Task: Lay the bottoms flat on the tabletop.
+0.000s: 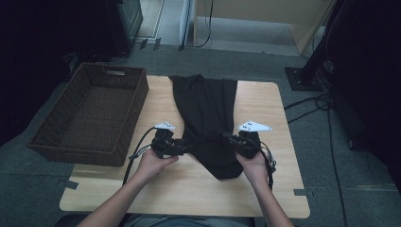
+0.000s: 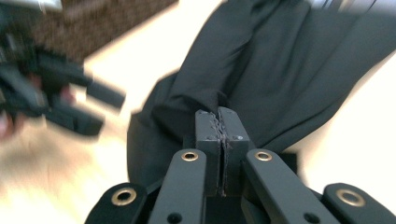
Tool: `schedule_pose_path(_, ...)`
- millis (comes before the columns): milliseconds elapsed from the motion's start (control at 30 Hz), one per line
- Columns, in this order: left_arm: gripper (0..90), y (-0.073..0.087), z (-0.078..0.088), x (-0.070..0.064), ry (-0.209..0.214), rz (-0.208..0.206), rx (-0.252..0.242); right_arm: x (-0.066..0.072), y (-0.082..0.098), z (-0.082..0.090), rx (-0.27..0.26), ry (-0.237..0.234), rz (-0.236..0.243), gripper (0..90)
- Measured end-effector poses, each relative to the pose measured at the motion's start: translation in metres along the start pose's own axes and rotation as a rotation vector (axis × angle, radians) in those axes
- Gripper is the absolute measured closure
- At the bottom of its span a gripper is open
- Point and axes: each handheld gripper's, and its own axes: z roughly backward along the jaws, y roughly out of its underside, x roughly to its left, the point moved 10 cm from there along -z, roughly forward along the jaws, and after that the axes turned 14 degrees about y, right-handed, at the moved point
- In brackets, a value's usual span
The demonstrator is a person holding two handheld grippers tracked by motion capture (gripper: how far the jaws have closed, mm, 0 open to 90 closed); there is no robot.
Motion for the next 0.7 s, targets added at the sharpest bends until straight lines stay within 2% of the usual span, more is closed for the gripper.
schedule_pose_path(100, 36.7, -0.013, -0.005, 0.004, -0.008, 0.007, -0.003, 0.007, 0.02, -0.01, 0.054, -0.014, 0.023, 88.6)
schedule_pose_path(233, 38.1, -0.033, -0.02, 0.018, -0.04, 0.041, 0.012, 0.015, 0.034, -0.019, 0.085, -0.026, 0.033, 88.6)
schedule_pose_path(300, 40.6, -0.043, -0.029, 0.023, -0.04, 0.067, 0.024, 0.016, 0.037, -0.021, 0.091, -0.028, 0.042, 88.5)
schedule_pose_path(400, 42.0, -0.054, -0.044, 0.025, -0.042, 0.073, 0.044, 0.017, 0.038, -0.023, 0.09, -0.033, 0.039, 88.4)
schedule_pose_path(467, 42.2, -0.056, -0.055, 0.027, -0.048, 0.083, 0.064, 0.018, 0.038, -0.023, 0.091, -0.035, 0.038, 88.4)
schedule_pose_path(533, 42.8, -0.055, -0.066, 0.032, -0.073, 0.088, 0.089, 0.019, 0.038, -0.024, 0.084, -0.036, 0.044, 88.3)
schedule_pose_path(567, 44.8, -0.054, -0.07, 0.033, -0.059, 0.109, 0.096, 0.02, 0.037, -0.024, 0.081, -0.042, 0.042, 88.3)
schedule_pose_path(600, 49.8, -0.053, -0.074, 0.033, -0.034, 0.131, 0.097, 0.021, 0.037, -0.024, 0.078, -0.044, 0.045, 88.3)
schedule_pose_path(633, 58.8, -0.052, -0.077, 0.034, -0.02, 0.138, 0.103, 0.022, 0.037, -0.024, 0.079, -0.046, 0.045, 88.3)
schedule_pose_path(667, 69.1, -0.051, -0.079, 0.034, -0.014, 0.147, 0.099, 0.023, 0.038, -0.025, 0.079, -0.046, 0.044, 88.3)
schedule_pose_path(700, 83.1, -0.05, -0.079, 0.035, -0.009, 0.153, 0.106, 0.023, 0.038, -0.025, 0.076, -0.049, 0.048, 88.3)
